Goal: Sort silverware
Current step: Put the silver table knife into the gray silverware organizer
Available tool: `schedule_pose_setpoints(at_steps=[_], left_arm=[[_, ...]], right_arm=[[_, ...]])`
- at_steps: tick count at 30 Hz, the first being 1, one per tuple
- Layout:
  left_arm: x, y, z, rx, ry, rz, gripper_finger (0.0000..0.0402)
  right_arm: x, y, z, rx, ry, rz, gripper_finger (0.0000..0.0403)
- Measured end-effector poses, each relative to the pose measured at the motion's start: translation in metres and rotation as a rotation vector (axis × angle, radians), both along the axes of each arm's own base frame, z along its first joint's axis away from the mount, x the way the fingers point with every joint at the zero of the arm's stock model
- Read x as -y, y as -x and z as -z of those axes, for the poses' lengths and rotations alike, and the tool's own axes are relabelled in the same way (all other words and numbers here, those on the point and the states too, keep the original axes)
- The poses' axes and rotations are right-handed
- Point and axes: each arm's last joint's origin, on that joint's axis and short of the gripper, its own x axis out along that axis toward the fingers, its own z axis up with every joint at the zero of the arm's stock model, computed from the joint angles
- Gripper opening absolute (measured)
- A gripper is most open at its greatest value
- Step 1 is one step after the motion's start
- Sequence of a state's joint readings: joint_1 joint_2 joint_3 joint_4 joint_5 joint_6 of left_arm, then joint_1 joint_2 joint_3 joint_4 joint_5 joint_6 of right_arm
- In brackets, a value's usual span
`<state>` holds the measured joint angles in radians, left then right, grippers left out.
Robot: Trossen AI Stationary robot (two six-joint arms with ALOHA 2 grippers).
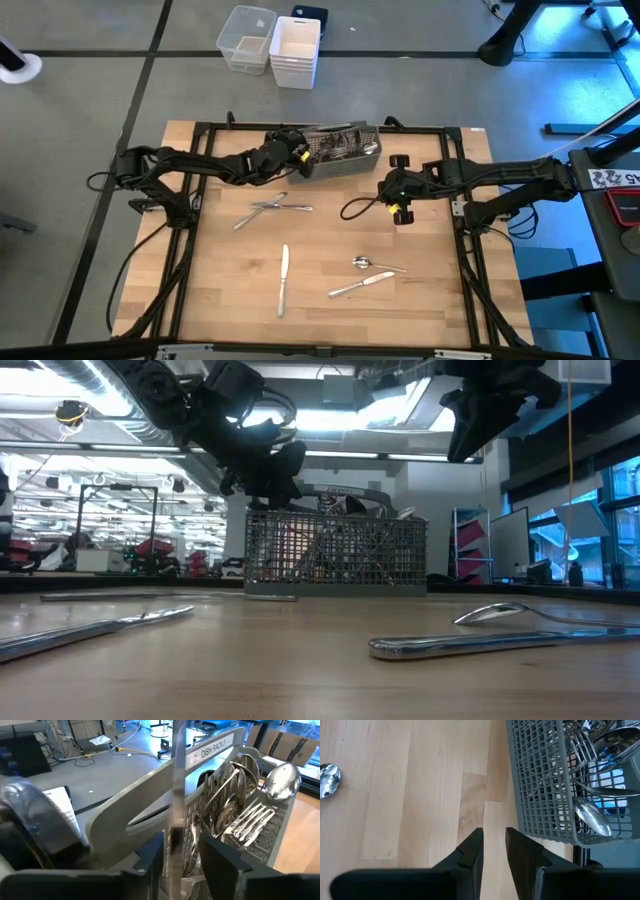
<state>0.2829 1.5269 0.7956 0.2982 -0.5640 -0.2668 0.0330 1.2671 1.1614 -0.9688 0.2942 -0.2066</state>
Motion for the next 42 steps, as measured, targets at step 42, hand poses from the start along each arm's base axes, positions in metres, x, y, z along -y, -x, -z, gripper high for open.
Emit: schedule_pose_setpoints(at_steps=[42], left_arm=[[0.099,0.047,-0.016,-0.334,0.273,0.464,0.0135]], right_arm=[[-0.009,-0.008,0.064,0.086,-0.311,-0.081,0.0083]])
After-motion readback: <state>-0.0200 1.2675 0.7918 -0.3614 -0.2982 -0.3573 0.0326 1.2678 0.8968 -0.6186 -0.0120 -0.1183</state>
